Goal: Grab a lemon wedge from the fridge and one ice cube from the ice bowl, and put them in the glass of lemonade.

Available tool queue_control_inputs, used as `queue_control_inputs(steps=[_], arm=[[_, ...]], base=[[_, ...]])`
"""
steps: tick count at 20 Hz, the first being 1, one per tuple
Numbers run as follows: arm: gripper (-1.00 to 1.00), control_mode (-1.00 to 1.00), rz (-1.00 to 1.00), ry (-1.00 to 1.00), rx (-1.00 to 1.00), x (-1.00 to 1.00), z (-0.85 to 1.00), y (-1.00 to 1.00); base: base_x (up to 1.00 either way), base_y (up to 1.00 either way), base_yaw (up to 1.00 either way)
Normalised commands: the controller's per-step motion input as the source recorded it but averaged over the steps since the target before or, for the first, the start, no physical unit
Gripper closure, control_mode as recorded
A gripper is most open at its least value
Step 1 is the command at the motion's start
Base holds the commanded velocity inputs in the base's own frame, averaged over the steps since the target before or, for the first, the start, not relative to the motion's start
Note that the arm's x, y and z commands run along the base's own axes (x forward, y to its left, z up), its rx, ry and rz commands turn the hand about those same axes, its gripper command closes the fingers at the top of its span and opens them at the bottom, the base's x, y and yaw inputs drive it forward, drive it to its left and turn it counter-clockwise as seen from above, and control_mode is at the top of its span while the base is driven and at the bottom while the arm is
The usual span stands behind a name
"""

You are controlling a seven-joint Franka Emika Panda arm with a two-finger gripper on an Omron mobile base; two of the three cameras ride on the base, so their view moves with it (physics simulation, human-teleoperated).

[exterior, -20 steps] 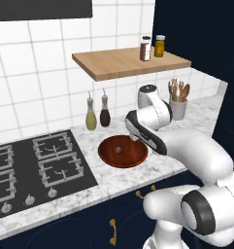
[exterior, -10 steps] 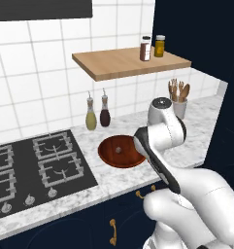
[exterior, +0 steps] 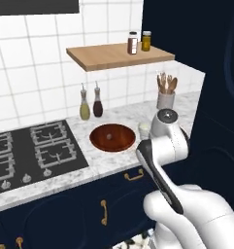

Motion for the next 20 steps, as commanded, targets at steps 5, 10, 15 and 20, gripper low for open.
queue_control_inputs(steps=[5, 10, 15, 20], arm=[[-1.0, 1.0, 0.0, 0.0, 0.0, 0.0, 0.0, 0.0], [-1.0, 1.0, 0.0, 0.0, 0.0, 0.0, 0.0, 0.0], [-1.0, 1.0, 0.0, 0.0, 0.0, 0.0, 0.0, 0.0], [-1.0, 1.0, 0.0, 0.0, 0.0, 0.0, 0.0, 0.0]], base=[[-0.97, 0.01, -0.29], [-0.38, 0.31, -0.77], [-0.17, 0.33, -0.83], [-0.34, 0.27, -0.79]])
